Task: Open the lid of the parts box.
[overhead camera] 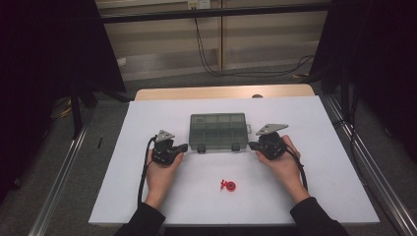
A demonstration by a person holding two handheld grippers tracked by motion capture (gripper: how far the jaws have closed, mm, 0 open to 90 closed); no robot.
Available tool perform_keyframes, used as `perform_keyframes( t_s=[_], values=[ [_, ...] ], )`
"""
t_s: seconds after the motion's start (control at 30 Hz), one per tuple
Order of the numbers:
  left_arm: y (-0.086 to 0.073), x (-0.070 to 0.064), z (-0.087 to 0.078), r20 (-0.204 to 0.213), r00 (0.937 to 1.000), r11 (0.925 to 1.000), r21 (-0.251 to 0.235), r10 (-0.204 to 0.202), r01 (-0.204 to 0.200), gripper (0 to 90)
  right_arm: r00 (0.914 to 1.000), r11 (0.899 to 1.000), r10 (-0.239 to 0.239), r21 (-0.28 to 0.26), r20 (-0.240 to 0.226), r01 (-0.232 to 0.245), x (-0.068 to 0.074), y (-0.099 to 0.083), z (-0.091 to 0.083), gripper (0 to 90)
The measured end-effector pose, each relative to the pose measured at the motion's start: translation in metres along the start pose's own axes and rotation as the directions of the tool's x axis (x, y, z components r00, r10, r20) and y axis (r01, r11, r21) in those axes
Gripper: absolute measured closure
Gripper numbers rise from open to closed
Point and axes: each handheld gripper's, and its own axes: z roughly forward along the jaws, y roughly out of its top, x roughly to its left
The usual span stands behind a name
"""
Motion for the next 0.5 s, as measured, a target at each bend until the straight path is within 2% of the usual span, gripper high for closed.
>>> perform_keyframes(
  t_s=[0.1, 0.17, 0.5],
  values=[
    [-0.0004, 0.0, 0.0013, 0.003, 1.0, 1.0, 0.002, 0.001, -0.001, 90.0, 1.0, 1.0, -0.005, -0.005, 0.002, 0.005, 0.0005, -0.0005, 0.0004, 90.0],
    [-0.0006, -0.0007, 0.0019, -0.01, 0.9999, 1.0, 0.008, 0.003, -0.003, 90.0, 1.0, 1.0, 0.002, -0.003, 0.004, -0.002, 0.0006, -0.0006, 0.0002, 90.0],
    [-0.0011, -0.0002, 0.0022, 0.001, 1.0, 1.0, 0.0, 0.0, 0.0, 90.0, 1.0, 1.0, 0.004, 0.0, 0.005, -0.004, -0.0001, -0.0018, 0.0022, 90.0]
  ],
)
